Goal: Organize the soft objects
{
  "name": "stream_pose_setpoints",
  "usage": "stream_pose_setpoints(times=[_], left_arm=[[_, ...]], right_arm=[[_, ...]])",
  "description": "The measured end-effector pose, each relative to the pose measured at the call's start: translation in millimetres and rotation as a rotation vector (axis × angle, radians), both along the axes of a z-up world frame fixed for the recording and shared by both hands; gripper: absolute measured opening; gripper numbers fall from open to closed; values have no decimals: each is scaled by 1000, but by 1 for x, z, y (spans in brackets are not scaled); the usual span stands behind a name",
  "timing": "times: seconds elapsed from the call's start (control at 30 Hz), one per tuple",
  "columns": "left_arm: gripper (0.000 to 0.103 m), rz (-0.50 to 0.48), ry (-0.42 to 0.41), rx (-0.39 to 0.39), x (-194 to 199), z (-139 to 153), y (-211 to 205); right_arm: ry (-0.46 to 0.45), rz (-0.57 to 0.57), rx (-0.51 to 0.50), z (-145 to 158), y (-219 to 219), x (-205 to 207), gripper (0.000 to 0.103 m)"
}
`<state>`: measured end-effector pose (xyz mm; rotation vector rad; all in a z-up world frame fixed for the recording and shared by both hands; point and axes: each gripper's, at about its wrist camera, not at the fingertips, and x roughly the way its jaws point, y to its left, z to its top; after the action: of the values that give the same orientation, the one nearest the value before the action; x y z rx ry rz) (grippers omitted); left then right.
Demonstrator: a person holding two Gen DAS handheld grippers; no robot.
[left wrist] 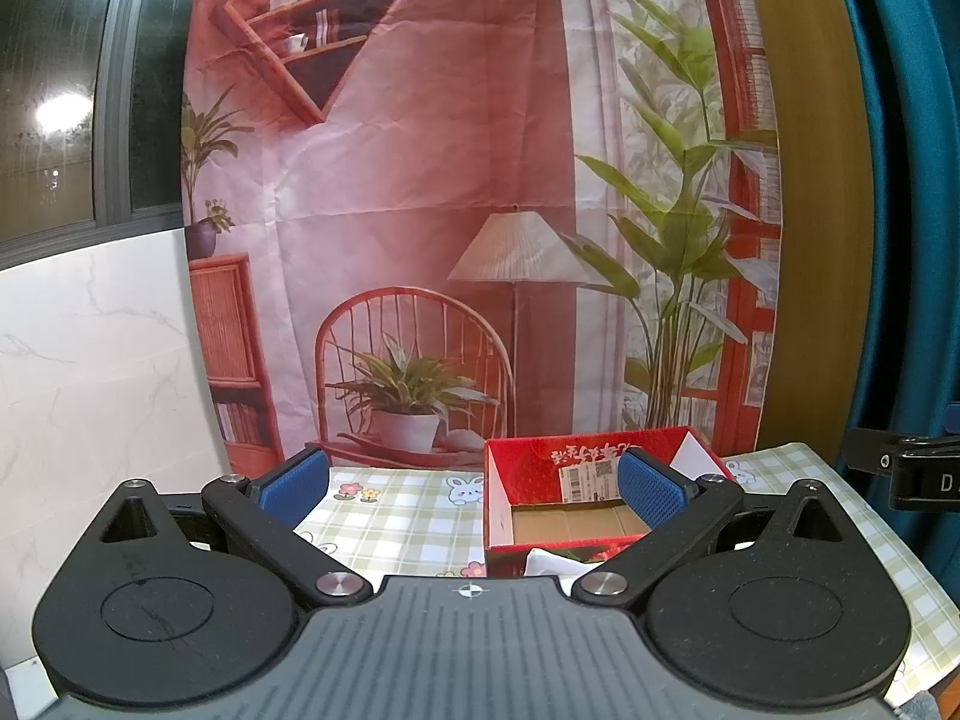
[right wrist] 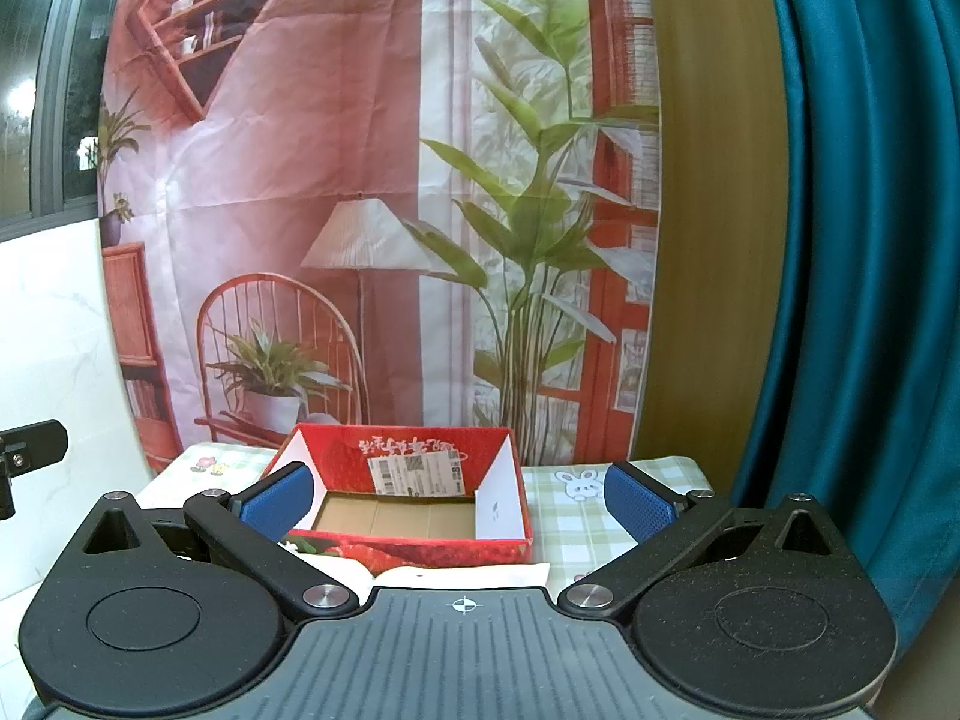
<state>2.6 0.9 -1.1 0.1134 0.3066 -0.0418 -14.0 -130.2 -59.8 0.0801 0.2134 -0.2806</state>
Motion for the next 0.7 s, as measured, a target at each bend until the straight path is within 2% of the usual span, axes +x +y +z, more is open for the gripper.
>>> stream_pose_setpoints(times=[0.7], left_arm=[[103, -3, 9, -2, 0, -2, 0]], right_arm=[[2, 1, 0, -1, 0, 0, 103]])
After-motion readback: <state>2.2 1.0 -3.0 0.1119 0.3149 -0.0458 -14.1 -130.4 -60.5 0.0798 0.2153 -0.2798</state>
